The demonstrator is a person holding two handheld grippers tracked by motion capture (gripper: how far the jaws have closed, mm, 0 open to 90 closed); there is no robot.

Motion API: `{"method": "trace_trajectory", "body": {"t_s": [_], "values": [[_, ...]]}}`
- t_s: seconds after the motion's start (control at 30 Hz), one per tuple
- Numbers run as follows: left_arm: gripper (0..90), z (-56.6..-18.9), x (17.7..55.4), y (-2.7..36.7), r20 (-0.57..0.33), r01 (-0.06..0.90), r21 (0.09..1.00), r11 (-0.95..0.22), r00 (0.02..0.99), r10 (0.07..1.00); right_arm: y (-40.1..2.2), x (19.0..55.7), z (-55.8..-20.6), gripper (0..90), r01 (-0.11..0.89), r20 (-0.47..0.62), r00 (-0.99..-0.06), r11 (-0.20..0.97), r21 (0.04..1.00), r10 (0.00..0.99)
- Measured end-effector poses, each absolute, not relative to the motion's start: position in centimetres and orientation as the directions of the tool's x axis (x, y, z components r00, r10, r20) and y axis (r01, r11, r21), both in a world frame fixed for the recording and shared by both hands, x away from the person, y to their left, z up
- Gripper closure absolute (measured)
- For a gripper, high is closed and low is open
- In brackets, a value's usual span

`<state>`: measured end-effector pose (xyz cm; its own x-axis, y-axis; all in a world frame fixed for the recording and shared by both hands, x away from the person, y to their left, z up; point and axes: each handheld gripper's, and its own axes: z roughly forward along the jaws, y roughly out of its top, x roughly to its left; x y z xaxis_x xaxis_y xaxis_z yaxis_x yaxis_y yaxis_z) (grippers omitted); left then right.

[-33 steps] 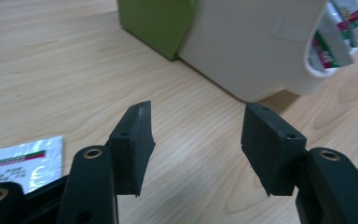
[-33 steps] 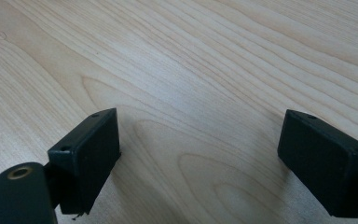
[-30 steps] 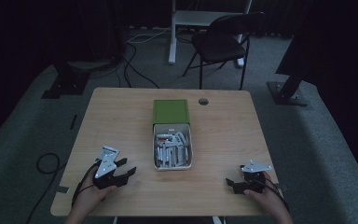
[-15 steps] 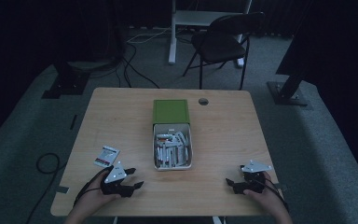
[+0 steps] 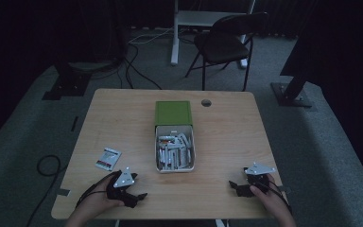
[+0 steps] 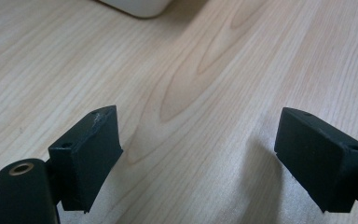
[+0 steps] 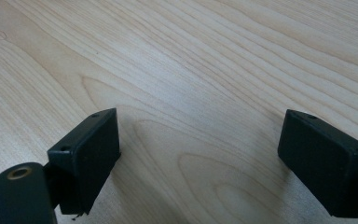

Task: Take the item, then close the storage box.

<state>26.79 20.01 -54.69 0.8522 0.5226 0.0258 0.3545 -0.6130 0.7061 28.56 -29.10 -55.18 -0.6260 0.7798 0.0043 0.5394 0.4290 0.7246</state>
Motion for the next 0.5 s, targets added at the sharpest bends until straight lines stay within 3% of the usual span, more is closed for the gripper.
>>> {"method": "trace_trajectory", "body": {"t_s": [0.5], "values": [[11.1,-54.5,27.1,19.5,0.046,0.325,0.716,-0.617,0.86,0.507,-26.2,28.1,-54.9,13.1,0.485,0.02,-0.703,0.459,0.744,0.711]]}}
